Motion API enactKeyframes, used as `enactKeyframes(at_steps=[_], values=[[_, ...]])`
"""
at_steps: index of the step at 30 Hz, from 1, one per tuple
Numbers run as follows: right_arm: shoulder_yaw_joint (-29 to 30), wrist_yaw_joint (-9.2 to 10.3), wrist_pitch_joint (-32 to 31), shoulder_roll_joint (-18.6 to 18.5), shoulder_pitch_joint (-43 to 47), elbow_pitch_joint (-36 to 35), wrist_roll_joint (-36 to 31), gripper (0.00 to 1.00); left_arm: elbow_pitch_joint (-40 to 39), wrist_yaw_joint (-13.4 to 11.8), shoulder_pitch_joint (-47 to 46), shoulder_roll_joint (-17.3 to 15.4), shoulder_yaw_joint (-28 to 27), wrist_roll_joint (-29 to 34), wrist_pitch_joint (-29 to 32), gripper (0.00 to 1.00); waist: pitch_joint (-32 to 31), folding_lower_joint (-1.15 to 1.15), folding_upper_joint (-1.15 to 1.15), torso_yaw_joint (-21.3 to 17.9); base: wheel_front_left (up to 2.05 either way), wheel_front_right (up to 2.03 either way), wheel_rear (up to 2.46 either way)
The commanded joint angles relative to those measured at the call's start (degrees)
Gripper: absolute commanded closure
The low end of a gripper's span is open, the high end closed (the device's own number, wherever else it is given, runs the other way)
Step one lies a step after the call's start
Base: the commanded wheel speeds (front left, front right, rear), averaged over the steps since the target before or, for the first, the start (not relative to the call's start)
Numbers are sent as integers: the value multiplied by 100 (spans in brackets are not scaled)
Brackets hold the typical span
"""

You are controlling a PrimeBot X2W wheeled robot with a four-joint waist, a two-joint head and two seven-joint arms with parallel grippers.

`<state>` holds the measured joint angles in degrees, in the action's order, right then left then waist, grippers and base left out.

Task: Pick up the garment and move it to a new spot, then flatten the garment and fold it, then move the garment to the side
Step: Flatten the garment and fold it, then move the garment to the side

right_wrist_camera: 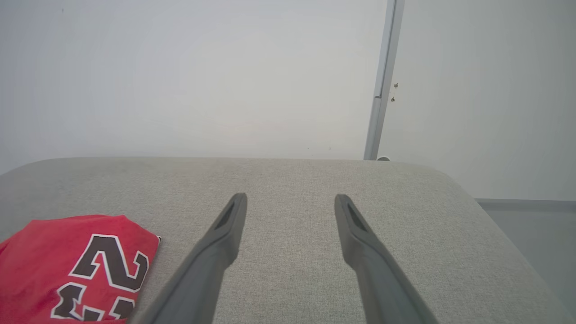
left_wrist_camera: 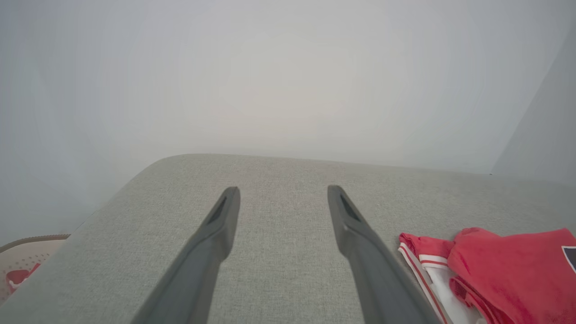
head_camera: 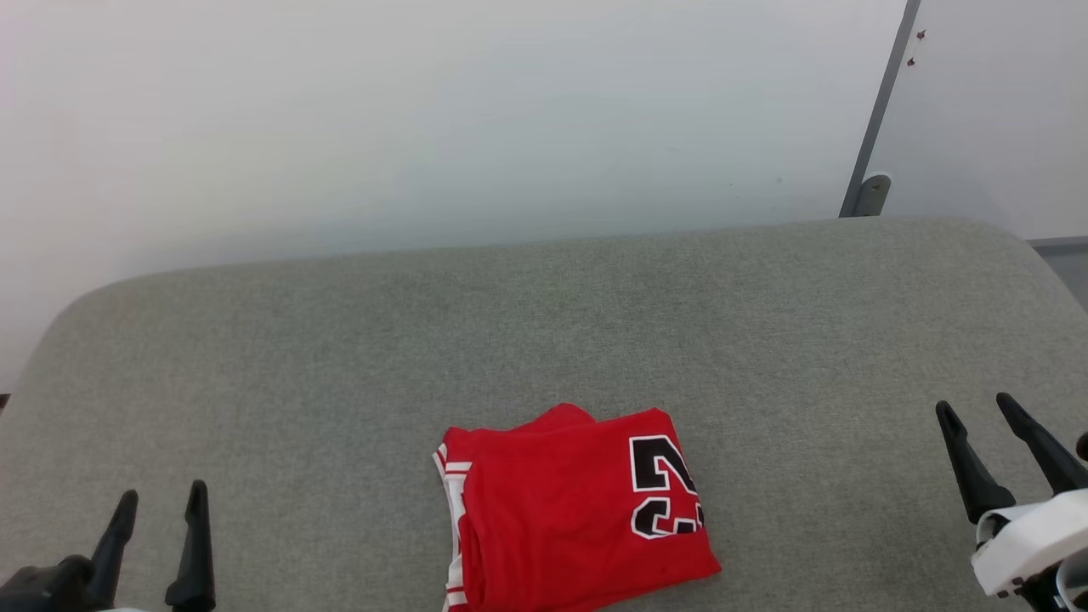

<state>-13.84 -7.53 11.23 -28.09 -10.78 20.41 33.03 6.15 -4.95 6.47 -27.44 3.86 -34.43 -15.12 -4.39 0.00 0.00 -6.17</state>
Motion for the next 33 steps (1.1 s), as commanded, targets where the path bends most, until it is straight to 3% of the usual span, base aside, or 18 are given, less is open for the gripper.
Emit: enactKeyframes(at_steps=[1,9,33], values=[[101,10,-11,35,117,-65,-68,0,4,50,69,28,-56,66,1,0,-5,0,0,3,0,0,0],[517,10,-139,224,438,-385,-360,0,30,199,68,154,-219,242,1,0,-19,0,0,36,0,0,0],[831,10,-456,454,735,-867,-656,0,71,336,75,288,-286,349,1,0,-33,0,0,180,0,0,0]])
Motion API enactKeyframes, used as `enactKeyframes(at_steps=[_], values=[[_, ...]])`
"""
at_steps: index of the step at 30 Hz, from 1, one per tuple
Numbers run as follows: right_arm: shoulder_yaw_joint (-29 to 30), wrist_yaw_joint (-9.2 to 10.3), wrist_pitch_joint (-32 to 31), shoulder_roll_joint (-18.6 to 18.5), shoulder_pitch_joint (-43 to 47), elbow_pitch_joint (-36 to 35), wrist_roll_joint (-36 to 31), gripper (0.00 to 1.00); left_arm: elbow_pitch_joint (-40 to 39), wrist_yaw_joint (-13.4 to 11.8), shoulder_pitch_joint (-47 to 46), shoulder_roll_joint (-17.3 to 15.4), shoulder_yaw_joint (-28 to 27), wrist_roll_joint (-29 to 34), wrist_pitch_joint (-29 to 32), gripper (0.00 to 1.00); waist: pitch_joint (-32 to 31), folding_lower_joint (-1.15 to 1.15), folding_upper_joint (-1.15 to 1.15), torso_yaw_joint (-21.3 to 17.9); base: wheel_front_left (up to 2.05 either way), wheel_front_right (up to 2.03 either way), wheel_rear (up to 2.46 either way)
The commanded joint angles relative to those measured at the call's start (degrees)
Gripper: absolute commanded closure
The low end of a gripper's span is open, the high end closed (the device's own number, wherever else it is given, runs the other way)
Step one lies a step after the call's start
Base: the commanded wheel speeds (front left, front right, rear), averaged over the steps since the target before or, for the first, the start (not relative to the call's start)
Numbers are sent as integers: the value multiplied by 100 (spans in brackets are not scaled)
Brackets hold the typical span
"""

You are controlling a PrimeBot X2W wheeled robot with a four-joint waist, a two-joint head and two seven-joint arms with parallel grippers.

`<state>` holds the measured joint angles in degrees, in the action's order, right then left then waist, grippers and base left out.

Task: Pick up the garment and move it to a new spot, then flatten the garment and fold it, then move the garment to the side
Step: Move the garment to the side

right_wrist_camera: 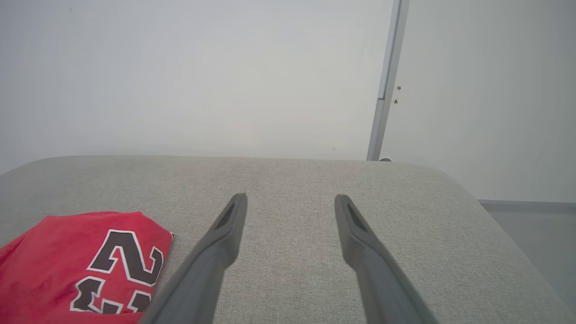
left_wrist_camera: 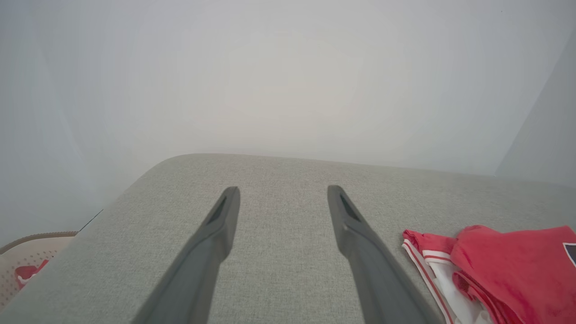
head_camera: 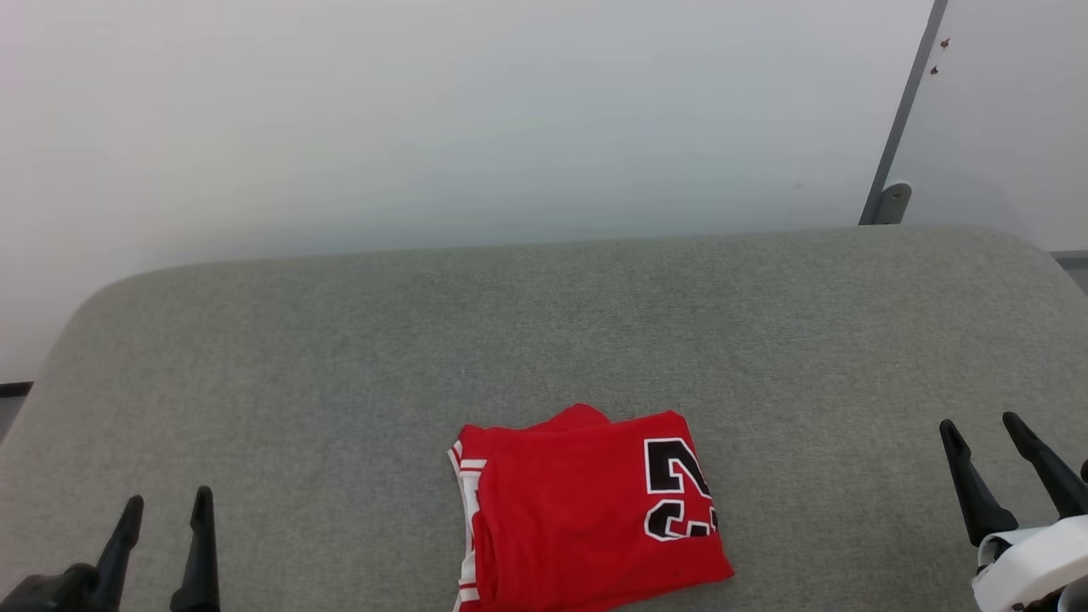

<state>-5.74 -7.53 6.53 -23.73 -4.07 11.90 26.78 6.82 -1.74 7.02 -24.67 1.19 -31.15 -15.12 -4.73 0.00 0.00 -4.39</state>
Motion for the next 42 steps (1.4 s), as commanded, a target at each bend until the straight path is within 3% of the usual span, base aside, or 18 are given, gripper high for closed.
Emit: enactKeyframes(at_steps=[1,10,26,42], values=[[6,10,-9,15,70,-22,-19,0,-1,22,21,11,-16,22,1,0,1,0,0,15,0,0,0],[-382,10,-336,32,24,-70,152,0,-61,6,-41,-29,-10,-35,27,0,76,0,0,353,0,0,0],[-1438,10,-1127,-77,-490,540,698,0,-42,40,-259,49,184,-112,165,0,502,0,0,1455,0,0,0],[-1993,10,-2720,21,-1085,1695,1472,0,237,137,-623,244,338,-77,66,0,924,0,0,1906,0,0,0]])
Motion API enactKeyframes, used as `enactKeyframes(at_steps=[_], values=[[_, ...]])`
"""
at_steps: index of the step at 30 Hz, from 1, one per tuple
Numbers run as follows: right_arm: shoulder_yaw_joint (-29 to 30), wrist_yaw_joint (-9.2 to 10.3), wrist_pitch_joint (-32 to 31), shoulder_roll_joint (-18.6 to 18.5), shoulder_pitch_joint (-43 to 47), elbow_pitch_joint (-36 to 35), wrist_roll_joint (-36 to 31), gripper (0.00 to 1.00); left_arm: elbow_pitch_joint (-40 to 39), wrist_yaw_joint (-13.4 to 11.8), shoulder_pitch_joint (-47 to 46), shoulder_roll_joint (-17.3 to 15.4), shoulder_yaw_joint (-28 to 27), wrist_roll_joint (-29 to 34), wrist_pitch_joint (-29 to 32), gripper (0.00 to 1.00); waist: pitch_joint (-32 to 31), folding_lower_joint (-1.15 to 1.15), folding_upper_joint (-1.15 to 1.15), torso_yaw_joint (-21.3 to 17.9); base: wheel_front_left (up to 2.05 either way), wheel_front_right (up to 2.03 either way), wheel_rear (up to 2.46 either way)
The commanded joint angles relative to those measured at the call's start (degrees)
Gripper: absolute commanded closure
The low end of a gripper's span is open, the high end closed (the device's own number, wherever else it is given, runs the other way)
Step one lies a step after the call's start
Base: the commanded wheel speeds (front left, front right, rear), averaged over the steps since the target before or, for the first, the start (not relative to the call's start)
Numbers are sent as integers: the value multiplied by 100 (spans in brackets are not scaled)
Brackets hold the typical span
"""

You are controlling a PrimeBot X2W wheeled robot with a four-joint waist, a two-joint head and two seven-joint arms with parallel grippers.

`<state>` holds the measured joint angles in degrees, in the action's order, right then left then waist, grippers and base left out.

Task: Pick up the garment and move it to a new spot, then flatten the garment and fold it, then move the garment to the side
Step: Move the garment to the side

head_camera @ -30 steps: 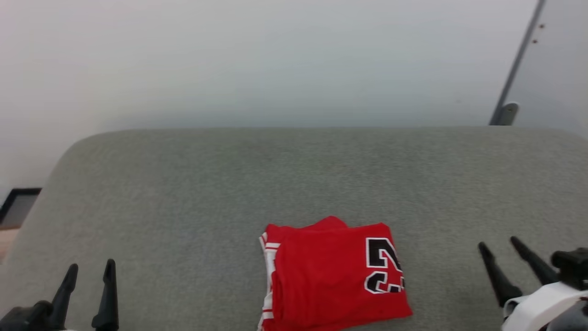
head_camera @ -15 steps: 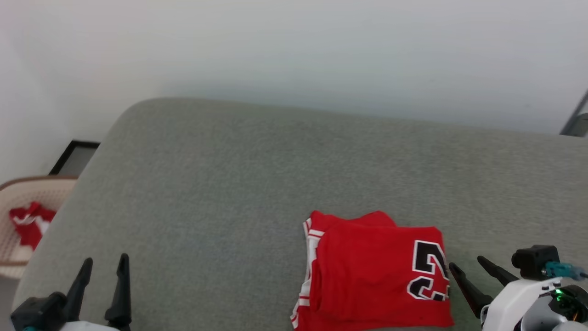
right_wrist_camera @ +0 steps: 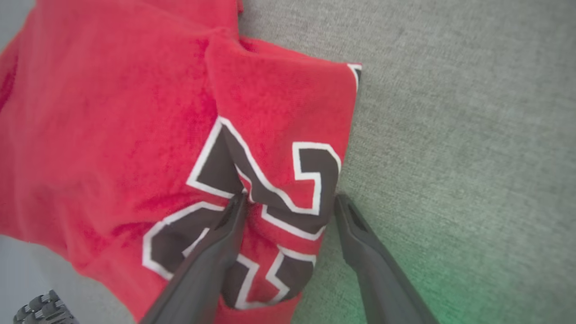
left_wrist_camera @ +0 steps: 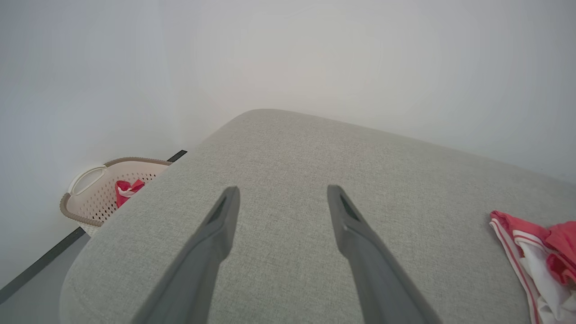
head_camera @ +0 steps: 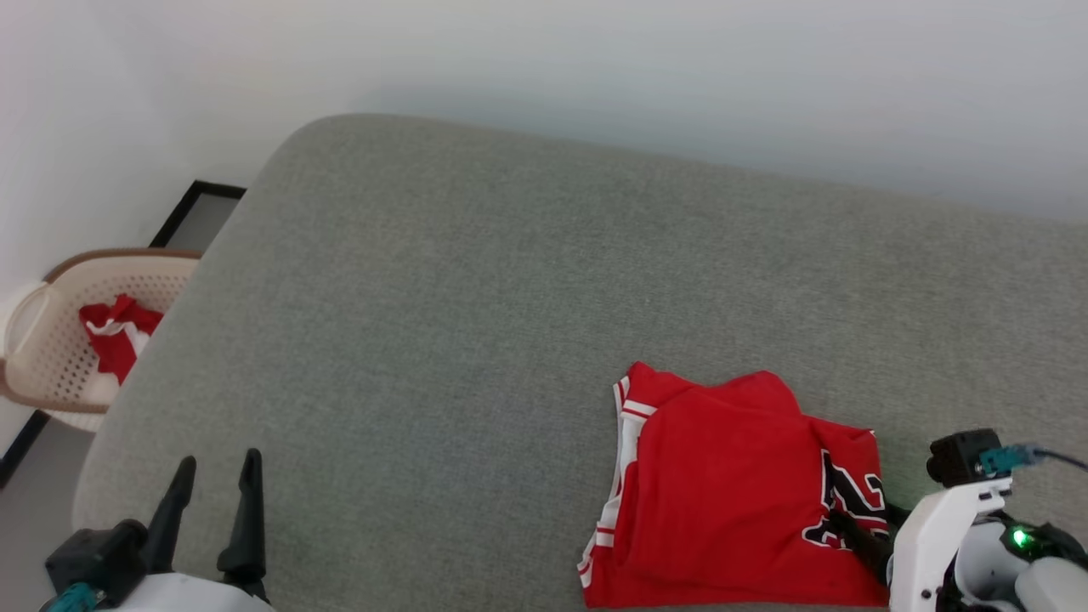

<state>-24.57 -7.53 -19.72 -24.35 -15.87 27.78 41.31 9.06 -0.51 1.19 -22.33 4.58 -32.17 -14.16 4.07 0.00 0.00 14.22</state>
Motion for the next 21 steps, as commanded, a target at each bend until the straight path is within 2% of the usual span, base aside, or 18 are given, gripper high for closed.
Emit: enactKeyframes(at_steps=[1,2,13,21], values=[[-187,10,-181,82,62,127,39,26,34,28,-56,19,3,22,-35,0,53,0,0,55,0,0,0],[-213,10,-201,68,16,138,68,100,48,38,-78,27,4,20,-42,0,63,0,0,64,0,0,0],[-96,16,-351,-221,-492,105,109,100,153,93,-178,51,-28,46,-74,0,95,0,0,-54,0,0,0],[163,12,-453,-527,-766,-121,-18,100,140,157,-480,111,107,151,-91,0,222,0,0,-295,0,0,0]])
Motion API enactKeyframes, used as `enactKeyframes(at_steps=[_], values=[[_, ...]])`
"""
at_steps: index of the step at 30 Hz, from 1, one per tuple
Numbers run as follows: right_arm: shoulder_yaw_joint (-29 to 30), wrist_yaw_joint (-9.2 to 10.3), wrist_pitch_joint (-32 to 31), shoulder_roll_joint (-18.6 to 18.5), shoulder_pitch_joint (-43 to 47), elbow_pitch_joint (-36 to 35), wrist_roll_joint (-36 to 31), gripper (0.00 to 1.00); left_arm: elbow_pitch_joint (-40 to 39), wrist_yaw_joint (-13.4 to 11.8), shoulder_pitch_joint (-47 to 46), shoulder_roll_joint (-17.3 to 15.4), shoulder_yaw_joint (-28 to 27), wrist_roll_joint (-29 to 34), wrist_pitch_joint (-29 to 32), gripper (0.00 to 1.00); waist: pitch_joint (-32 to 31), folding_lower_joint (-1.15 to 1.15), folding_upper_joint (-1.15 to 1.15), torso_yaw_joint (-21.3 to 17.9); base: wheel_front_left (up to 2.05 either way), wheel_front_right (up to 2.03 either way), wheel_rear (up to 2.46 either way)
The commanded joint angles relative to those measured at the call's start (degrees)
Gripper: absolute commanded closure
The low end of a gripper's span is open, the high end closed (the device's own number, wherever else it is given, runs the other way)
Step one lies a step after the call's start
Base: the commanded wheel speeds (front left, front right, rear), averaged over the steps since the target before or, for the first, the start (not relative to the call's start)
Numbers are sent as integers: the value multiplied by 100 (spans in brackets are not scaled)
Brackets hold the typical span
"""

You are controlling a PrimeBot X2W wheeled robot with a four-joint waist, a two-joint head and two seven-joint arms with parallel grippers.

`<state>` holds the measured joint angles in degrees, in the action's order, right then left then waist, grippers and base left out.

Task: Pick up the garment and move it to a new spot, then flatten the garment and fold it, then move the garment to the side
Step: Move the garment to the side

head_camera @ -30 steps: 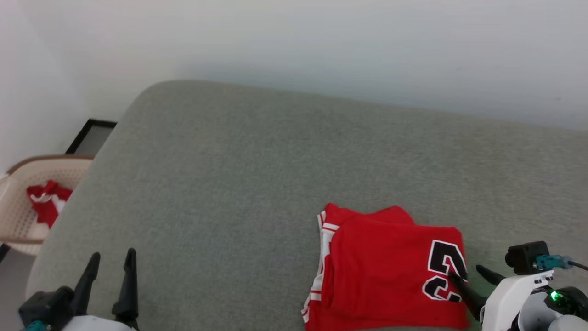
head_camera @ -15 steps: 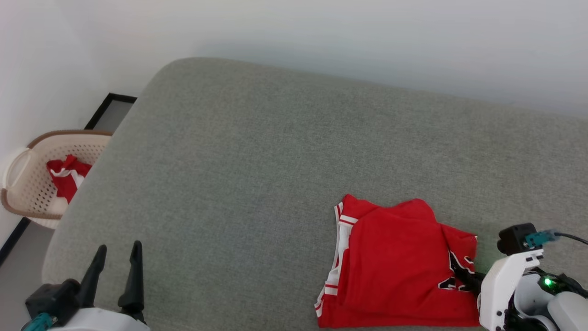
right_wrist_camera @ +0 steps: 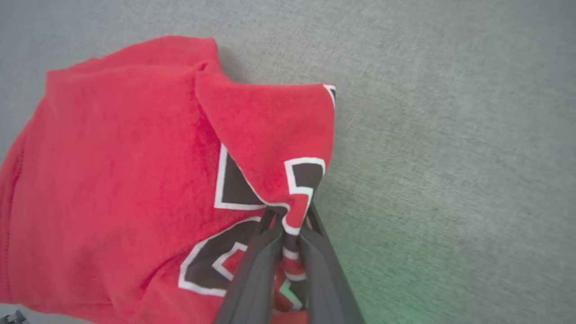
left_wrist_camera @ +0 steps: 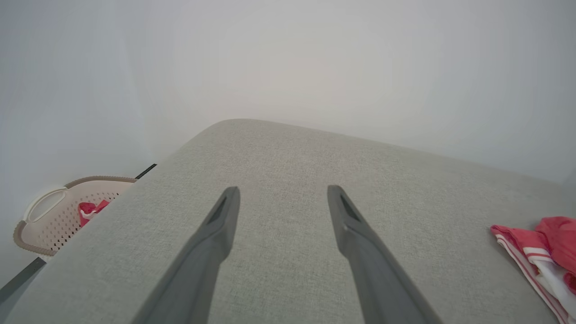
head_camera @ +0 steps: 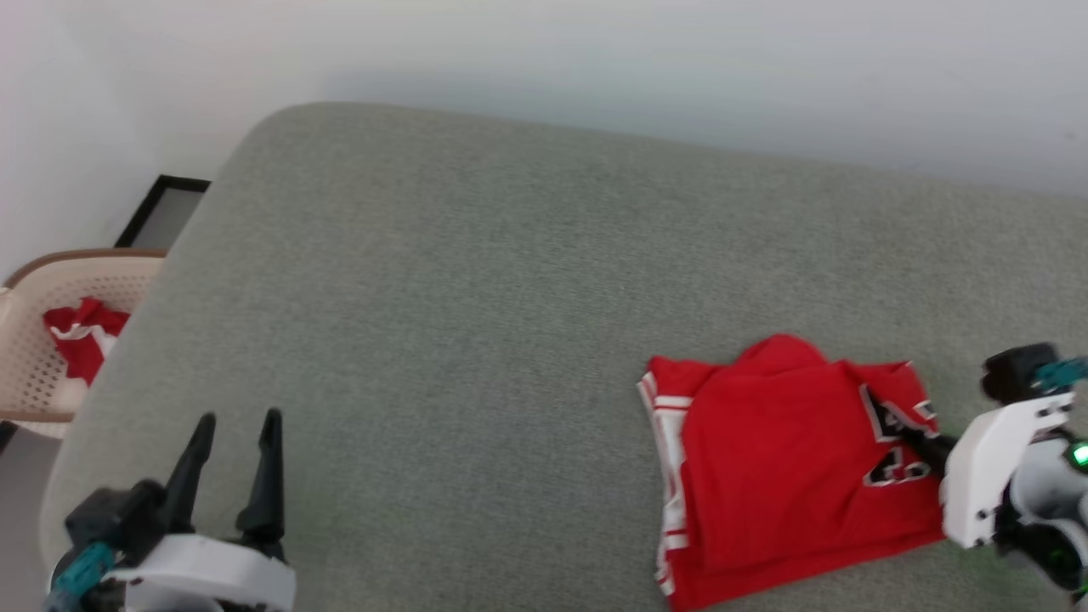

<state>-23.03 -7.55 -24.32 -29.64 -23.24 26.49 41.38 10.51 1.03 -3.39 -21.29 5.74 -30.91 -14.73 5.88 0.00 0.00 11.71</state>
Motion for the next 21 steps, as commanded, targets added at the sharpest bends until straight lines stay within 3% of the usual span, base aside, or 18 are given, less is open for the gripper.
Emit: enactKeyframes(at_steps=[1,21], values=[[52,14,-7,-43,-50,-18,-40,100,-1,27,-78,15,14,35,-35,0,64,0,0,-80,0,0,0],[596,13,128,-1251,-1034,18,-785,100,378,392,-1442,137,482,406,-43,0,903,0,0,-1232,0,0,0]])
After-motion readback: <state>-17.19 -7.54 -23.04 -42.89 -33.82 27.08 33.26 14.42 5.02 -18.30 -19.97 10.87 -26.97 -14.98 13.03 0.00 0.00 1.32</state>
